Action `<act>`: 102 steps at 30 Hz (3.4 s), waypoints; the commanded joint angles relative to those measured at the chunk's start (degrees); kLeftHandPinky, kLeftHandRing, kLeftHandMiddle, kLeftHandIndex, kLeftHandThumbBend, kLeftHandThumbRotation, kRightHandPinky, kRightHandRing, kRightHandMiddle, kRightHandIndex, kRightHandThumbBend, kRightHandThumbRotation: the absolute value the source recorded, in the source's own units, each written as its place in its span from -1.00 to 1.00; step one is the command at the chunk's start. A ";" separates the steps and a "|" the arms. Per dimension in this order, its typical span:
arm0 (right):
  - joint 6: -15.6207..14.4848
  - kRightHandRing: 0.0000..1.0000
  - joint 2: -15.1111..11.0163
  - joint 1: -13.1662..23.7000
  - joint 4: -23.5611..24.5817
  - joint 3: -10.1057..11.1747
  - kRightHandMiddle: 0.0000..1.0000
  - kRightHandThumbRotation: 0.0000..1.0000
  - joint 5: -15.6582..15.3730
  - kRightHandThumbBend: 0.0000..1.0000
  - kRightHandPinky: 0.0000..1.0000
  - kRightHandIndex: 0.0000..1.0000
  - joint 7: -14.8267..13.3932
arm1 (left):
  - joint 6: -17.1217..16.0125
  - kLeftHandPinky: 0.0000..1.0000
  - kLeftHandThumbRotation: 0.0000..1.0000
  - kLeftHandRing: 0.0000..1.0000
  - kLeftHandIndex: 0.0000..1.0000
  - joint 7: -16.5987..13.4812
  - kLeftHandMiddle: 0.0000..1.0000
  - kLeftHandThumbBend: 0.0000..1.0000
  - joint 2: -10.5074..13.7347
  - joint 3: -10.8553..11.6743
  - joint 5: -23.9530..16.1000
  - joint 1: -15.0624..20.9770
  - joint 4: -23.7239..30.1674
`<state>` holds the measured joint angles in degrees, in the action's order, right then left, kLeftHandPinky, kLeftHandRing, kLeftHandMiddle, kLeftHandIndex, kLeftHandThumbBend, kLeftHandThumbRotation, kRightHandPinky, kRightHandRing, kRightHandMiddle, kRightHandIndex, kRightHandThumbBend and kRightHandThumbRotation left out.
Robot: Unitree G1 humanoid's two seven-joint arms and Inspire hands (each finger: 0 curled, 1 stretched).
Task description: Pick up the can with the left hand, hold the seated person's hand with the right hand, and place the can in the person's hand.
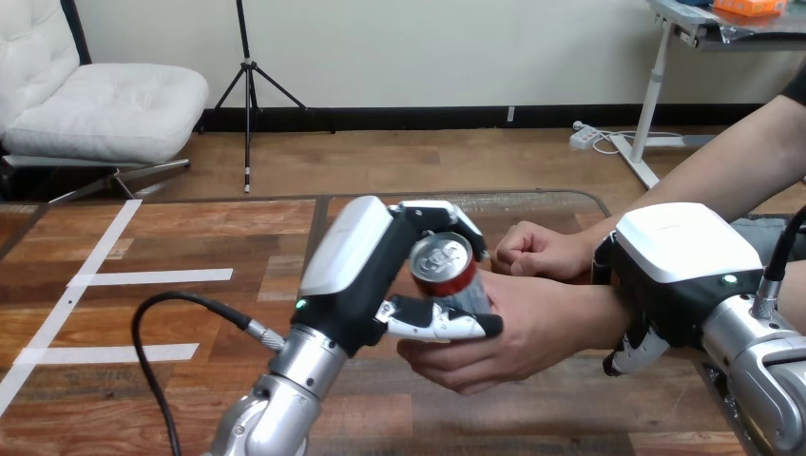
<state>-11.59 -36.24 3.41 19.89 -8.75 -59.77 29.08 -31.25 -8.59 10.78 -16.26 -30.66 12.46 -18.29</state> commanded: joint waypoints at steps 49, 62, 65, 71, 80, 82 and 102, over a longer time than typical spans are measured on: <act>2.25 -0.41 1.67 5.59 2.53 -0.58 -0.23 -1.00 0.31 0.76 -0.56 -0.03 -1.13 | -1.91 -0.37 -1.00 -0.26 -0.04 -0.25 -0.12 0.28 -0.29 -0.62 1.05 1.35 1.76; 2.32 -0.38 2.74 5.65 2.84 -0.75 -0.21 -1.00 0.30 0.78 -0.53 -0.04 -0.68 | -1.93 -0.37 -1.00 -0.26 -0.04 -0.22 -0.12 0.27 -0.21 -0.42 1.22 0.96 1.58; 2.37 -0.38 2.92 5.61 2.85 -0.72 -0.21 -1.00 0.39 0.78 -0.53 -0.05 -0.74 | -1.76 -0.37 -1.00 -0.26 -0.04 -0.20 -0.12 0.27 -0.23 -0.36 1.26 0.81 1.67; 2.08 -0.27 2.93 5.68 3.21 -1.04 -0.11 -1.00 -0.61 0.77 -0.45 0.02 0.53 | -1.77 -0.38 -1.00 -0.26 -0.04 -0.34 -0.12 0.26 -0.20 -0.17 1.34 0.54 1.68; 2.08 0.01 3.07 5.30 3.61 -1.34 0.15 -1.00 -2.73 0.83 -0.21 0.22 1.76 | 1.36 -0.33 -1.00 -0.20 0.03 -0.33 -0.05 0.28 0.51 0.05 -1.19 -0.10 3.73; 2.24 0.05 2.98 5.18 3.69 -1.34 0.19 -1.00 -2.79 0.84 -0.16 0.25 1.87 | 3.32 -0.31 -1.00 -0.17 0.06 0.25 -0.02 0.29 1.03 -0.10 -2.74 -0.29 5.02; 3.41 0.69 1.58 4.46 4.19 -1.38 0.72 -0.99 -3.33 0.88 0.53 0.65 3.71 | 11.72 0.92 -0.08 0.95 0.96 9.61 0.97 0.90 4.39 -1.26 -5.50 -0.63 11.15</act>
<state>-8.81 -33.89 3.94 22.05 -10.66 -61.95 33.57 -20.47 -0.49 13.57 -17.20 -35.88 10.13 -9.33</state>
